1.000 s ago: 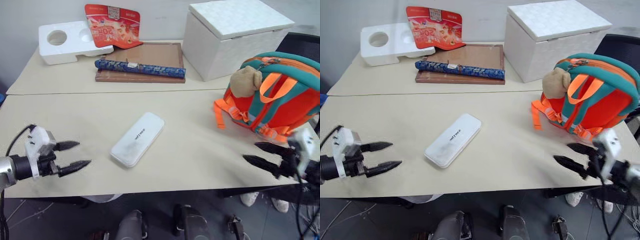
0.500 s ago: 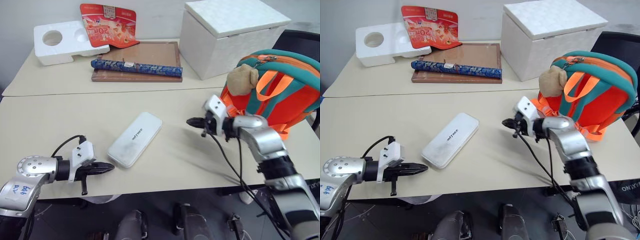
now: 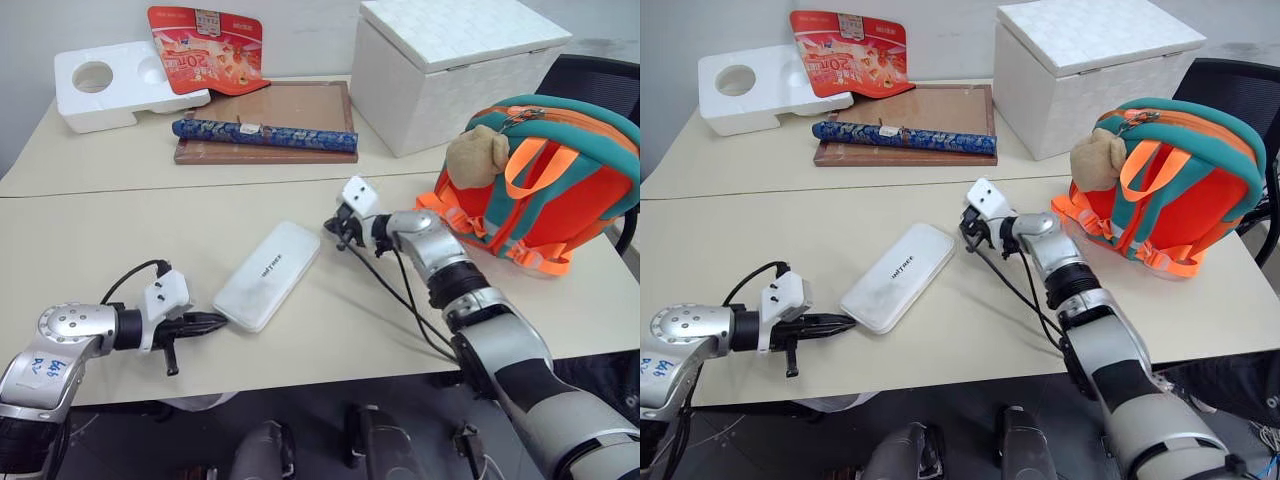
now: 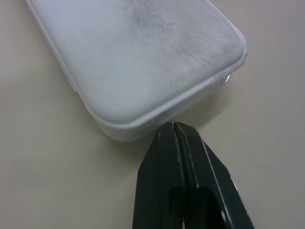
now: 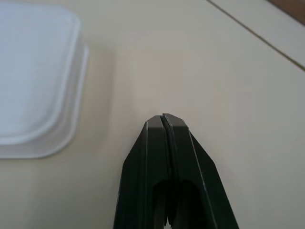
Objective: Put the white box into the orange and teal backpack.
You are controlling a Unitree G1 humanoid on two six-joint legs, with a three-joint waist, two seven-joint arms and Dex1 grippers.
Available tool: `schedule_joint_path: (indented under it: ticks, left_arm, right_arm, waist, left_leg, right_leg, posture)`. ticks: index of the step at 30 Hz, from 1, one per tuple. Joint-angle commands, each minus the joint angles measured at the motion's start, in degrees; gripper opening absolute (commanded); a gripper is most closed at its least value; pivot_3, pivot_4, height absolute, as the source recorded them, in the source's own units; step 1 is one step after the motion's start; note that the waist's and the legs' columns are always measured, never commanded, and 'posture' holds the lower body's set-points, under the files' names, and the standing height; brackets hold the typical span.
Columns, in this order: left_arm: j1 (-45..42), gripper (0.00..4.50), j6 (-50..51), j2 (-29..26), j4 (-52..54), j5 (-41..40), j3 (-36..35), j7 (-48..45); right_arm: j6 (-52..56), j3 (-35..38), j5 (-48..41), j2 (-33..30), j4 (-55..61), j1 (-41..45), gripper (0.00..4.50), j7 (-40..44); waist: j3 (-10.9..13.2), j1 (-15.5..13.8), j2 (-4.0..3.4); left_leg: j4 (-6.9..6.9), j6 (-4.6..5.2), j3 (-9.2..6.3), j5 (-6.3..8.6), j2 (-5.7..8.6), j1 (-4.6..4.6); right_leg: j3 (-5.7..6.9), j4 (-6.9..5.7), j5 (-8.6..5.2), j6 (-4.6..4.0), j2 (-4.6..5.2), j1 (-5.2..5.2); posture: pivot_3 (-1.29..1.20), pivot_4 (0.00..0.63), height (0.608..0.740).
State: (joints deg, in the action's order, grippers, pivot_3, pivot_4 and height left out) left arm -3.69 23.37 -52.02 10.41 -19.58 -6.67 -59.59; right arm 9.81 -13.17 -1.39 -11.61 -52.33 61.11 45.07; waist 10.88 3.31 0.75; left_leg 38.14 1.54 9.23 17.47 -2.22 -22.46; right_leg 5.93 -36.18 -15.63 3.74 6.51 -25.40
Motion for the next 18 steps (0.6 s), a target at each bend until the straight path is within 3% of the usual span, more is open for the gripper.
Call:
schedule_joint_path:
  ticks: [1, 6, 10, 18]
  left_arm:
    - [-0.77, 0.04, -0.13, 0.05, -0.17, -0.42, -0.87, 0.07]
    - [-2.02, 0.04, -0.51, 0.01, -1.6, -0.2, -0.59, -0.22]
    - [-3.9, 0.04, -1.89, -0.41, -4.43, 1.02, 0.27, -1.25]
    - [-12.82, 0.04, -1.1, 1.91, -8.35, 2.14, 3.94, -2.14]
  right_arm:
    - [-1.49, 0.52, -0.54, 0.58, 2.45, -0.15, 0.0, 4.08]
    - [-0.35, -0.3, -0.26, -0.03, 7.83, -3.62, 0.0, 7.87]
    - [4.76, -0.94, -1.33, -3.16, 19.56, -9.38, 0.0, 11.79]
    - [14.75, -0.23, -1.93, -11.34, 43.23, -22.9, 0.0, 11.89]
  waist:
    - [0.0, 0.02, 0.0]
    - [0.0, -0.02, 0.0]
    - [0.0, -0.19, 0.0]
    - [-0.02, -0.75, 0.04]
  left_leg:
    - [0.0, 0.0, 0.0, 0.0, 0.0, 0.0]
    - [0.0, 0.0, -0.01, 0.0, 0.0, 0.01]
    - [0.01, -0.03, -0.03, -0.01, 0.0, 0.02]
    - [0.03, -0.03, -0.02, -0.01, 0.03, 0.04]
  right_leg:
    - [-0.01, 0.0, 0.0, 0.0, 0.0, 0.0]
    - [-0.02, -0.01, 0.0, 0.0, 0.0, 0.0]
    - [-0.02, -0.05, 0.0, 0.0, 0.01, 0.0]
    - [0.04, -0.13, 0.0, 0.0, 0.02, 0.0]
  posture:
    - [0.0, 0.15, 0.74]
    - [0.0, 0.15, 0.74]
    - [0.0, 0.15, 0.74]
    - [0.0, 0.15, 0.74]
